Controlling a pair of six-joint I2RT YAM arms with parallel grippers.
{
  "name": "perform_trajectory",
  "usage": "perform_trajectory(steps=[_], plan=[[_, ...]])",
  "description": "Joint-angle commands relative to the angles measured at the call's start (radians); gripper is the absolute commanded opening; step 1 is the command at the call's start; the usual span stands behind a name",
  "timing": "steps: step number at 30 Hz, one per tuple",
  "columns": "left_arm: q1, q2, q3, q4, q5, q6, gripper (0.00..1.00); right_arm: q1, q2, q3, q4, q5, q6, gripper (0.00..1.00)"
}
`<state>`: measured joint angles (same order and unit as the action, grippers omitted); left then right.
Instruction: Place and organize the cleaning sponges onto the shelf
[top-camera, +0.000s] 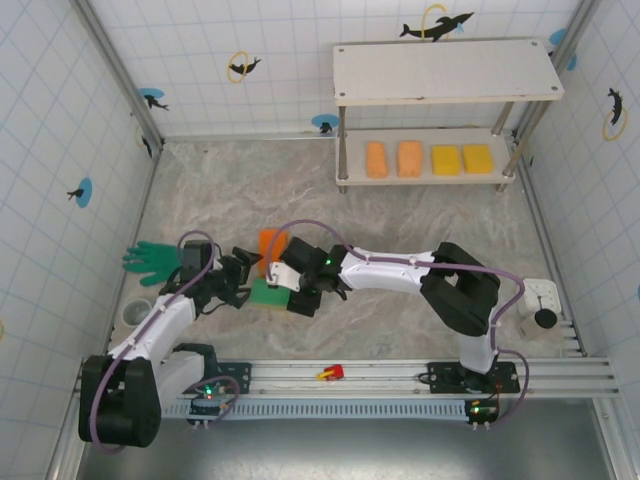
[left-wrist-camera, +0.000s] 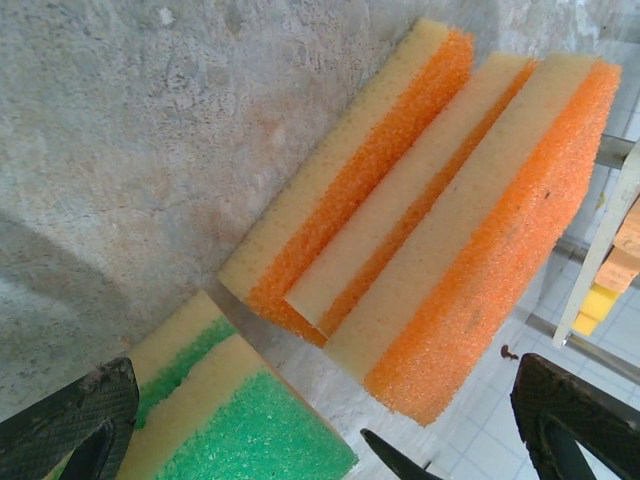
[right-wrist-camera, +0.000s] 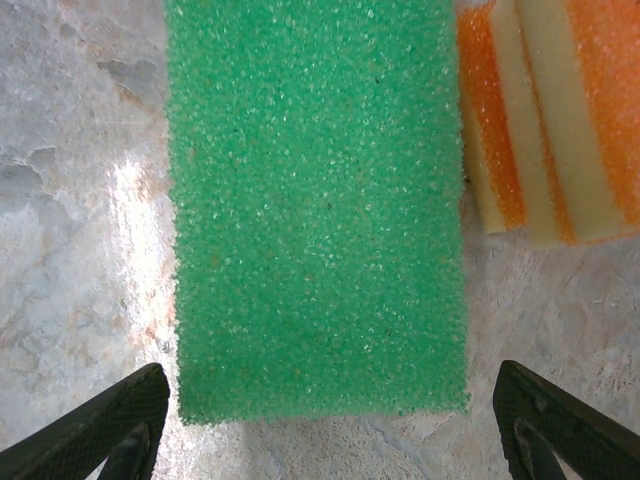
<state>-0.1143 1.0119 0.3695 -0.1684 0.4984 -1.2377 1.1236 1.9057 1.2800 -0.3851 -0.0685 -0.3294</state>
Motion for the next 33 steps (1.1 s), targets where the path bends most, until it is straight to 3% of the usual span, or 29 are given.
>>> perform_trajectory(steps=[1,15,33], plan=[[-0.013,0.016,-0.014,0.042,-0.020,-0.035,0.97,-0.006,-0.050,-0.025,0.020,0.009,0.004,0.86],[-0.097,0.128,0.025,0.145,-0.037,-0.070,0.97,-0.017,-0.057,-0.053,0.035,0.024,0.019,0.86],[-0.153,0.201,0.116,0.135,-0.072,-0.035,0.97,-0.026,-0.065,-0.081,0.053,0.039,0.031,0.86]])
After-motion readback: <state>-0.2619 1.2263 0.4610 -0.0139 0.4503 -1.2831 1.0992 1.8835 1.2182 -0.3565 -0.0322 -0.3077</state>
